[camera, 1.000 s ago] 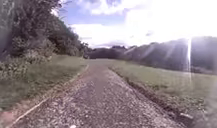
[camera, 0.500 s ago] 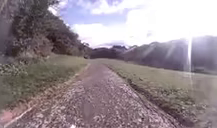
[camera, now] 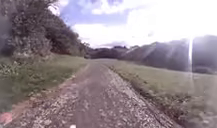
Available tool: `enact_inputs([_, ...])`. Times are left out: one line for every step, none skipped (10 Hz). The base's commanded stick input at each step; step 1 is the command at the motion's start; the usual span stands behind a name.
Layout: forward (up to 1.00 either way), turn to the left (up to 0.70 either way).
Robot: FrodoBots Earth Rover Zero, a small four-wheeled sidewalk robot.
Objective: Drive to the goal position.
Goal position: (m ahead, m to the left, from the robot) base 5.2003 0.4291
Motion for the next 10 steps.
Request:
enact_inputs([0.70, 0.00])
enact_inputs([0.70, 0.00])
enact_inputs([0.70, 0.00])
enact_inputs([0.70, 0.00])
enact_inputs([0.70, 0.00])
enact_inputs([0.70, 0.02])
enact_inputs([0.70, 0.03])
enact_inputs([0.70, 0.06])
enact_inputs([0.70, 0.08])
enact_inputs([0.70, 0.04])
